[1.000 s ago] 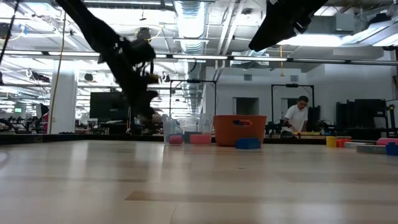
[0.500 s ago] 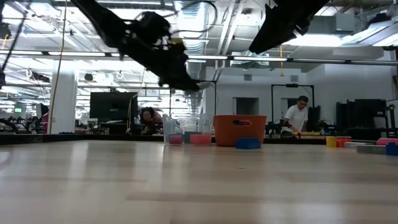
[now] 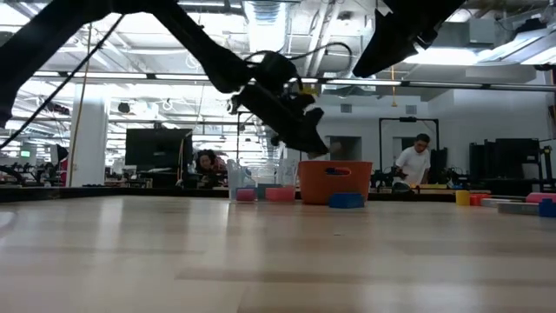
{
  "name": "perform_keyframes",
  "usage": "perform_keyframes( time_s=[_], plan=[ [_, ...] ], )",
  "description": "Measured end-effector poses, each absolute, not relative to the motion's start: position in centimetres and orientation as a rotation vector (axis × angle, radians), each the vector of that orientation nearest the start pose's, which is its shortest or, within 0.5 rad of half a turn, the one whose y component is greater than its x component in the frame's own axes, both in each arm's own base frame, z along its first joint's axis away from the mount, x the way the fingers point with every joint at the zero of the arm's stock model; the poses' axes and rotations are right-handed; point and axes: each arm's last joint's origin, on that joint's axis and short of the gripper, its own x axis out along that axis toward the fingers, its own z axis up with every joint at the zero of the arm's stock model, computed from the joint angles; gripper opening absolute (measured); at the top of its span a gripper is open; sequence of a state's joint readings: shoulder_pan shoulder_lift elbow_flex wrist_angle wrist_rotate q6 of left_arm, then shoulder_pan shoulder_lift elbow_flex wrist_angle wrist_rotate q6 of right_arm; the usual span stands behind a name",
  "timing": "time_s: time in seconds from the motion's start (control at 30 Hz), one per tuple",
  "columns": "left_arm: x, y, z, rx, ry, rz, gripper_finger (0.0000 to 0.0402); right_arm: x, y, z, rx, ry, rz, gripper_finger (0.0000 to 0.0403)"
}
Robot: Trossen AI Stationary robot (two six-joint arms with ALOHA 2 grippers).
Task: Sort blocks by size
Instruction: Put the wood rectangle block into the orange bin, then put the blue rectangle game piece into the orange bin
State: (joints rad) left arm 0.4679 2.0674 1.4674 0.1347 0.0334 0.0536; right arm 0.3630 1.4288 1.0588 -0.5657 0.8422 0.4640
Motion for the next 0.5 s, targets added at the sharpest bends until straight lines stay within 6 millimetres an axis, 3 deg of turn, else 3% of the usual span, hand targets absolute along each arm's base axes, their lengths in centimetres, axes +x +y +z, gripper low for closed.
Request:
perform_keyframes(
  time_s=[0.13, 0.23, 0.33, 0.5],
  plan=[
    [42.4, 21.2, 21.1, -0.052, 0.507, 0.354, 0.0228, 27.3, 8.0, 26.2, -0.106, 0.653, -0.605, 0.0163],
    [41.6, 20.4, 22.0, 0.01, 0.604, 0.292, 0.0288, 27.1, 8.0, 26.0, -0.13, 0.682, -0.608, 0.0163],
    [40.4, 18.6, 23.1, 0.067, 0.659, 0.238, 0.0307, 26.6, 7.8, 25.7, -0.146, 0.725, -0.622, 0.0163],
    [37.2, 14.3, 23.9, 0.121, 0.62, 0.177, 0.0295, 26.2, 7.6, 25.5, -0.204, 0.778, -0.615, 0.0163]
  ],
)
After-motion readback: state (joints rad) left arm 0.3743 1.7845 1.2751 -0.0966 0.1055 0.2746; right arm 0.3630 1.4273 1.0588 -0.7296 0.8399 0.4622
